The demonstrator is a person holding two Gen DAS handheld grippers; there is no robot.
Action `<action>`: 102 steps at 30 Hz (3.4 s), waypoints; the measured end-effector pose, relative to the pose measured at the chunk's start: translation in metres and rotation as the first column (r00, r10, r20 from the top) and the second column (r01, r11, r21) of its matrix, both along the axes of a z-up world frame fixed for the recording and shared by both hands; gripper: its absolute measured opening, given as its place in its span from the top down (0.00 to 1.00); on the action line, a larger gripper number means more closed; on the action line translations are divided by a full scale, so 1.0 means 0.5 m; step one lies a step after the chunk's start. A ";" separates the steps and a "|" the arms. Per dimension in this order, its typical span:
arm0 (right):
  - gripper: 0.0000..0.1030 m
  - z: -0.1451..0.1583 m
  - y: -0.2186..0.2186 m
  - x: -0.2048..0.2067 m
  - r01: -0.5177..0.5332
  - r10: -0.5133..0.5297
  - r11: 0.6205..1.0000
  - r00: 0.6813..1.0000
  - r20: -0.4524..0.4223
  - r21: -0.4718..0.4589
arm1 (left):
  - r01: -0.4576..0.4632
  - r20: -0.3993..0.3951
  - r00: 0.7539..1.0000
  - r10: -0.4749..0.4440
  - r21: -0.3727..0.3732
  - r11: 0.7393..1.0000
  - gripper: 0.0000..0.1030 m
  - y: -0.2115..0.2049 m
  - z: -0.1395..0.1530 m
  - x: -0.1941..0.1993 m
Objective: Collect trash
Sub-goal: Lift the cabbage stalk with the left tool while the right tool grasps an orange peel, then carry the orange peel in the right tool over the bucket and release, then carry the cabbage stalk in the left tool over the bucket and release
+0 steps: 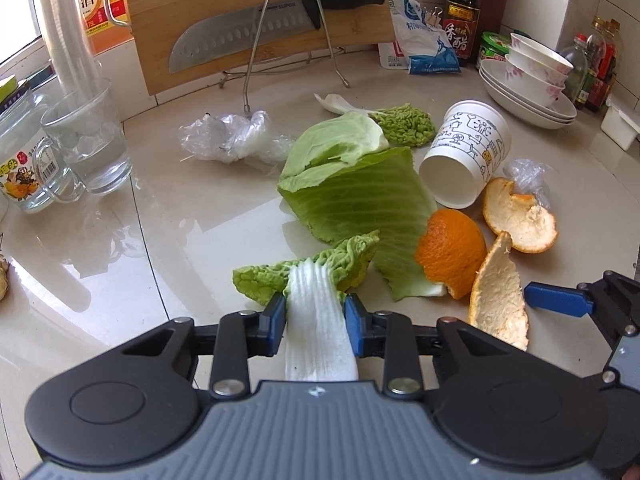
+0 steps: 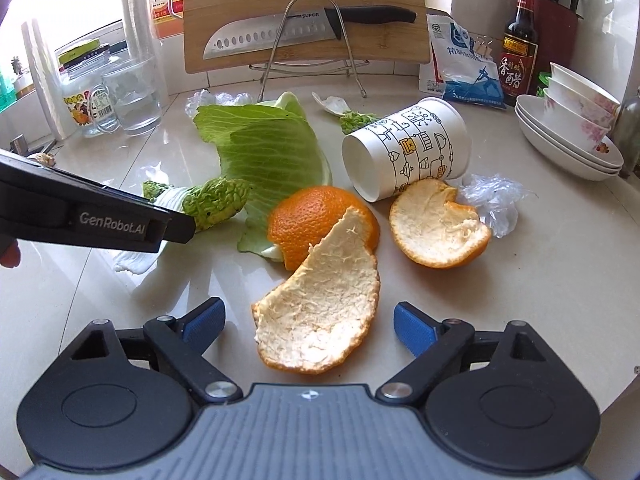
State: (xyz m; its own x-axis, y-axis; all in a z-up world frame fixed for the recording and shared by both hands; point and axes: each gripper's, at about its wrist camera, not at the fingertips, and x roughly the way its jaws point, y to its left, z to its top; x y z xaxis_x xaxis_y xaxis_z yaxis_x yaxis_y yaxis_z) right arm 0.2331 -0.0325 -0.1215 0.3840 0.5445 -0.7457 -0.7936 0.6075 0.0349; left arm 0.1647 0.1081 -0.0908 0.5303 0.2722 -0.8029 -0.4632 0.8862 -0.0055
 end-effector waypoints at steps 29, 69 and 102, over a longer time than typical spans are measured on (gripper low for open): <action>0.49 0.083 -0.061 -0.028 0.040 -0.039 0.999 0.998 0.054 -0.009 | 0.277 -0.039 0.960 -0.276 0.002 0.961 0.71 -0.026 0.074 -0.029; 0.15 -0.206 -0.616 -0.043 0.605 -0.621 0.783 0.771 -0.141 -0.145 | 0.735 -0.027 0.678 -0.735 0.014 0.678 0.71 -0.537 0.057 0.124; 0.00 -0.026 -0.752 -0.212 0.785 -0.787 0.615 0.616 0.004 -0.072 | 0.791 -0.131 0.601 -0.788 -0.045 0.610 0.16 -0.790 -0.221 0.213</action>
